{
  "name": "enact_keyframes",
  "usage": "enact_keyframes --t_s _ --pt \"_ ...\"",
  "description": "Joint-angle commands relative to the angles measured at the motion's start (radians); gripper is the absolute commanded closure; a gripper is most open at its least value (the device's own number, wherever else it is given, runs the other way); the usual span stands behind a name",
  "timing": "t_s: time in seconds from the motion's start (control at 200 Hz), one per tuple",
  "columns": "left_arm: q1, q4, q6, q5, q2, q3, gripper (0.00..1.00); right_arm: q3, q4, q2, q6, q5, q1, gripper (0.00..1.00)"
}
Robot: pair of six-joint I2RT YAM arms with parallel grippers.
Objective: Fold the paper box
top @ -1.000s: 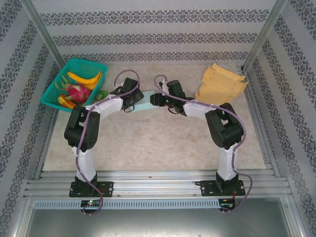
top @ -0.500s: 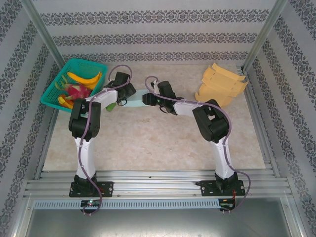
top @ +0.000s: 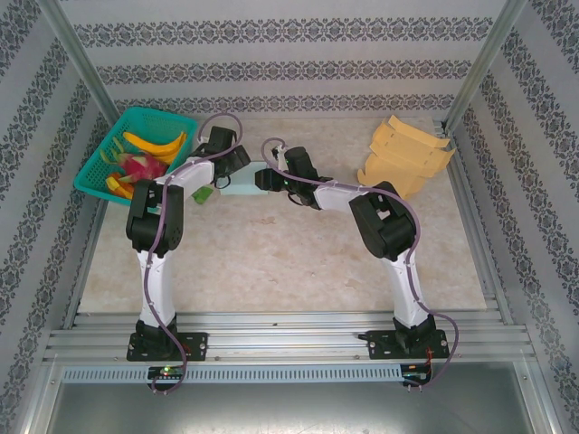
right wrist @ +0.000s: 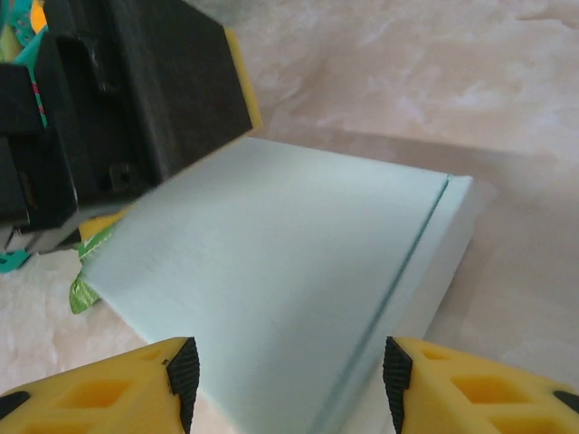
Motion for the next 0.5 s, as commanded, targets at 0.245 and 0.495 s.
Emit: enact_keyframes --t_s 0.245,0.495 --pt "0.014 -0.017 0.023 -0.011 -0.116 -0.066 0.05 -0.14 -0.166 -0.253 -0.068 0.107 -0.087 0.43" --pt "-0.034 0.051 0.007 0.018 -0.351 -0.332 0.05 -0.111 -0.462 -0.339 -0.115 0.333 -0.227 0.45"
